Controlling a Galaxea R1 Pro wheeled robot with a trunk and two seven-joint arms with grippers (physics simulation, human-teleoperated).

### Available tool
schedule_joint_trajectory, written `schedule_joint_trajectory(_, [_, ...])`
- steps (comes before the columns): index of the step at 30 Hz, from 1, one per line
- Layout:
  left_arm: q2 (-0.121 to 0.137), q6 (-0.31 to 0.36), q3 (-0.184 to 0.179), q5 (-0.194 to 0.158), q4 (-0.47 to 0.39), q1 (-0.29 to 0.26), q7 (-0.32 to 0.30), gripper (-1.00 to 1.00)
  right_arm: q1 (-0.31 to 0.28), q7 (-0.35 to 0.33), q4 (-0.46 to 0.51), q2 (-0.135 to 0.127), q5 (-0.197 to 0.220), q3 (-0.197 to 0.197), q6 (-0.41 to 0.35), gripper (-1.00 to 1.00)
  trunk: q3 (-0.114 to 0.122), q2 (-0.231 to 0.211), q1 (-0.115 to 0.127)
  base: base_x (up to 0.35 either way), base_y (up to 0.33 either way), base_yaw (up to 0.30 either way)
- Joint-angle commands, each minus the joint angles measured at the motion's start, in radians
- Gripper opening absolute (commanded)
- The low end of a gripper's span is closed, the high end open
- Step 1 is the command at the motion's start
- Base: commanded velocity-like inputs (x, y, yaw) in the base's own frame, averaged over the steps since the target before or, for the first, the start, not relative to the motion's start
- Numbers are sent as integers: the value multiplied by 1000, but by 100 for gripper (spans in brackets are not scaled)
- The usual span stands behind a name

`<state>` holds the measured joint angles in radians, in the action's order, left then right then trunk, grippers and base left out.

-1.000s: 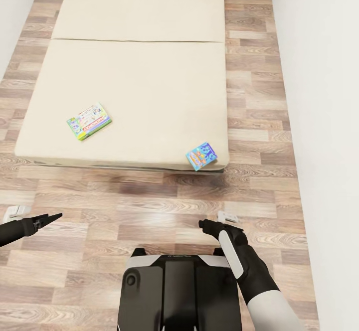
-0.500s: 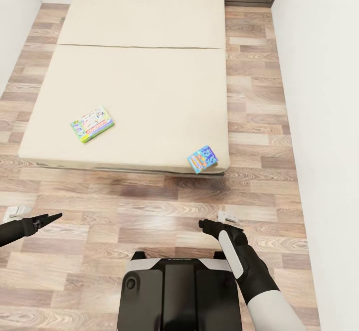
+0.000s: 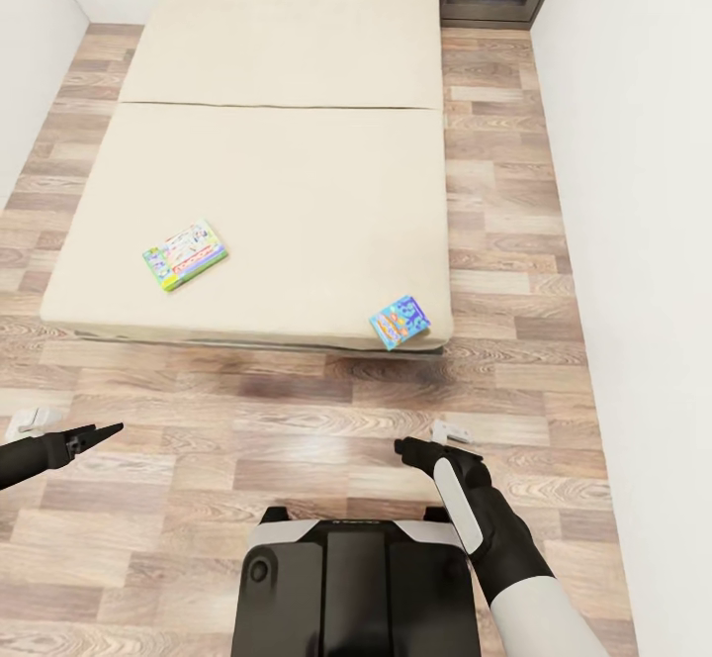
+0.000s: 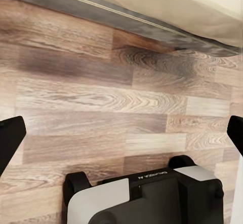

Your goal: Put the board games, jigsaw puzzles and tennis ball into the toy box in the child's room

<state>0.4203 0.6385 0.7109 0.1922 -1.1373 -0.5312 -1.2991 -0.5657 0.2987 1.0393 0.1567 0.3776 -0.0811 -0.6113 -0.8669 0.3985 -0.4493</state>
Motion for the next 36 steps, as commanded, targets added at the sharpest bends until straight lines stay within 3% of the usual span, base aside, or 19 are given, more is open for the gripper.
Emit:
schedule_joint_trajectory(1, [0, 10, 2, 9, -1, -1, -9, 100, 0, 10, 1, 0, 10, -2, -2, 100, 1, 2, -1, 0, 0, -57])
schedule_joint_trajectory(36, [-2, 10, 2, 9, -1, -1, -9, 100, 0, 10, 0, 0, 11, -2, -1, 100, 59, 2, -1, -17, 0, -7])
